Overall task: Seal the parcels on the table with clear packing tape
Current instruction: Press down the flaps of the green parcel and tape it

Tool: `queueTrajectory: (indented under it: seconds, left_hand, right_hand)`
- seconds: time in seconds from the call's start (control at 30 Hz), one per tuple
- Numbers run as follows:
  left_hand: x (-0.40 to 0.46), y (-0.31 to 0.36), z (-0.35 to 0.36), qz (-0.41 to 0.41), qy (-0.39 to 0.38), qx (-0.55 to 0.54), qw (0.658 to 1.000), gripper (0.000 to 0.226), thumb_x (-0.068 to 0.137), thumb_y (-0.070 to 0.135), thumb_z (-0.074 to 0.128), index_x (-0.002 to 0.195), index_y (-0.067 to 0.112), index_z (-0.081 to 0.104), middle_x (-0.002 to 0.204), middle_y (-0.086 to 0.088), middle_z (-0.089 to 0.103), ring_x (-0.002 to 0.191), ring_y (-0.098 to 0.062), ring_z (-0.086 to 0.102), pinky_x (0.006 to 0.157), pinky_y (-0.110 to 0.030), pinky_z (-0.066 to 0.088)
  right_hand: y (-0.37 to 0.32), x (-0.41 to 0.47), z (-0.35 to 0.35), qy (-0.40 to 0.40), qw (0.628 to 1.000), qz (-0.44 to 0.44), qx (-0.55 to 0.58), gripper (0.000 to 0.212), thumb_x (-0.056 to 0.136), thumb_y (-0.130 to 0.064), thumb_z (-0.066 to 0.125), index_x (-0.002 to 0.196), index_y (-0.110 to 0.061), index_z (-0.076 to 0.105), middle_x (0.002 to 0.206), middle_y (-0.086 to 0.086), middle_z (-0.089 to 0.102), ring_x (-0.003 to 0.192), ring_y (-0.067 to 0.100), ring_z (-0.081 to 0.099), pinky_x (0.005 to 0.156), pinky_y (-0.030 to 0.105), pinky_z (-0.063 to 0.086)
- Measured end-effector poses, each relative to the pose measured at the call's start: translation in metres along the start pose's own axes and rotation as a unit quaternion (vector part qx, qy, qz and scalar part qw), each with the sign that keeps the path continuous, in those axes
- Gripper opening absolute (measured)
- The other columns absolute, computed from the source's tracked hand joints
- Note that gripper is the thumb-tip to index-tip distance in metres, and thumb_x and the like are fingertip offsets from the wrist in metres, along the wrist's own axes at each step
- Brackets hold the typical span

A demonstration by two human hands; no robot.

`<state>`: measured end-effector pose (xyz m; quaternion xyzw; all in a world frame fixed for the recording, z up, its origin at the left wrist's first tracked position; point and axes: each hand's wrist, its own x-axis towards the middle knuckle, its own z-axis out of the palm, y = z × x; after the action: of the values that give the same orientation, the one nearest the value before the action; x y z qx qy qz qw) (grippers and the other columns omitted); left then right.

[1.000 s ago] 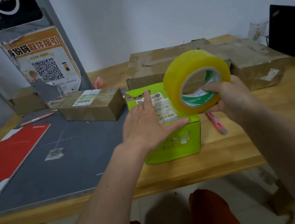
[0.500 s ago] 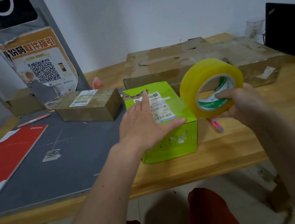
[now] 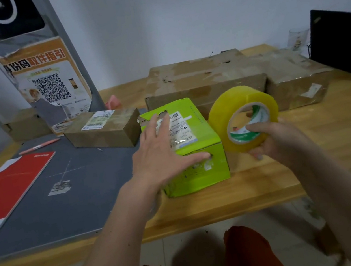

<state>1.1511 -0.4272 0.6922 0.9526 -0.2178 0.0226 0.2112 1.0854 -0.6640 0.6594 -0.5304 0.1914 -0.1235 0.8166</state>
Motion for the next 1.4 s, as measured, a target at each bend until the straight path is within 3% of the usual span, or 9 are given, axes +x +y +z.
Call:
queueTrajectory:
  seconds: [0.23, 0.37, 0.47, 0.6, 0.73, 0.83, 0.9, 1.2, 1.4]
  left_hand:
    - [-0.024, -0.005, 0.029, -0.019, 0.15, -0.288, 0.946, 0.136, 0.053, 0.089, 0.062, 0.156, 0.038, -0.011, 0.162, 0.018, -0.001, 0.15, -0.007, 0.005, 0.118, -0.036, 0.017]
    - [-0.028, 0.0, 0.059, -0.002, 0.092, -0.368, 0.925, 0.121, 0.063, 0.089, 0.055, 0.155, 0.041, -0.007, 0.163, 0.02, -0.004, 0.15, -0.001, -0.002, 0.125, -0.042, 0.009]
    - [-0.026, 0.004, 0.06, -0.003, 0.14, -0.412, 0.9, 0.119, 0.062, 0.075, 0.066, 0.157, 0.024, 0.015, 0.161, 0.01, 0.022, 0.148, -0.004, 0.02, 0.123, -0.033, 0.02]
    - [-0.023, 0.003, 0.046, 0.031, 0.2, -0.438, 0.876, 0.113, 0.068, 0.054, 0.083, 0.155, 0.011, 0.025, 0.151, 0.016, 0.036, 0.134, 0.016, 0.033, 0.11, -0.01, 0.03]
    - [-0.022, -0.006, 0.041, 0.054, 0.202, -0.397, 0.894, 0.103, 0.063, 0.06, 0.078, 0.15, 0.032, 0.03, 0.142, 0.026, 0.04, 0.132, 0.014, 0.037, 0.106, -0.01, 0.032]
    - [-0.022, -0.013, 0.037, 0.066, 0.199, -0.336, 0.918, 0.077, 0.064, 0.07, 0.069, 0.13, 0.059, 0.032, 0.14, 0.029, 0.037, 0.135, 0.007, 0.035, 0.109, -0.018, 0.033]
    - [-0.022, -0.018, 0.036, 0.08, 0.201, -0.297, 0.93, 0.073, 0.067, 0.073, 0.064, 0.131, 0.046, 0.04, 0.146, 0.022, 0.034, 0.138, 0.004, 0.032, 0.11, -0.025, 0.033]
    - [-0.019, -0.007, 0.046, 0.089, 0.208, -0.293, 0.929, 0.079, 0.071, 0.069, 0.062, 0.135, 0.027, 0.041, 0.147, 0.017, 0.028, 0.142, -0.007, 0.029, 0.114, -0.039, 0.035]
    - [-0.019, 0.007, 0.057, 0.077, 0.264, -0.198, 0.941, 0.098, 0.079, 0.087, 0.038, 0.14, 0.011, 0.04, 0.155, -0.005, 0.029, 0.148, -0.016, 0.018, 0.119, -0.049, 0.024]
  right_hand:
    - [-0.015, -0.013, 0.064, -0.021, 0.992, -0.112, -0.056, 0.028, 0.081, -0.02, 0.074, 0.108, -0.012, 0.07, 0.103, 0.003, 0.075, 0.1, 0.022, 0.07, 0.086, 0.04, 0.054]
    - [-0.037, -0.026, 0.091, -0.056, 0.957, -0.212, -0.192, 0.013, 0.089, -0.02, 0.065, 0.099, -0.018, 0.073, 0.094, -0.003, 0.076, 0.093, 0.014, 0.07, 0.085, 0.038, 0.055]
    - [-0.03, -0.032, 0.114, -0.079, 0.905, -0.267, -0.322, 0.018, 0.088, -0.022, 0.062, 0.104, -0.015, 0.069, 0.09, -0.003, 0.071, 0.088, 0.013, 0.066, 0.078, 0.032, 0.051]
    - [-0.021, -0.031, 0.132, -0.05, 0.862, -0.268, -0.427, 0.073, 0.067, -0.059, 0.051, 0.128, -0.02, 0.056, 0.116, 0.002, 0.067, 0.112, 0.027, 0.059, 0.092, 0.046, 0.049]
    - [-0.028, -0.032, 0.126, -0.041, 0.833, -0.263, -0.485, 0.061, 0.075, -0.052, 0.06, 0.127, -0.02, 0.057, 0.116, 0.001, 0.065, 0.111, 0.024, 0.059, 0.094, 0.043, 0.048]
    - [-0.045, -0.028, 0.107, -0.04, 0.887, -0.26, -0.379, 0.027, 0.088, -0.016, 0.064, 0.115, -0.014, 0.065, 0.1, -0.001, 0.07, 0.097, 0.016, 0.065, 0.089, 0.031, 0.052]
    - [-0.063, -0.025, 0.088, -0.007, 0.933, -0.247, -0.263, 0.024, 0.088, -0.003, 0.062, 0.107, -0.018, 0.066, 0.091, -0.005, 0.068, 0.093, 0.016, 0.066, 0.083, 0.027, 0.052]
    - [-0.05, -0.014, 0.052, 0.028, 0.992, -0.12, -0.038, 0.042, 0.083, -0.028, 0.076, 0.119, -0.012, 0.063, 0.109, 0.009, 0.072, 0.1, 0.026, 0.07, 0.09, 0.055, 0.054]
    - [-0.028, -0.009, 0.059, 0.054, 0.995, -0.081, -0.017, 0.02, 0.09, -0.012, 0.068, 0.107, -0.003, 0.065, 0.083, 0.009, 0.07, 0.054, 0.012, 0.067, 0.043, 0.022, 0.048]
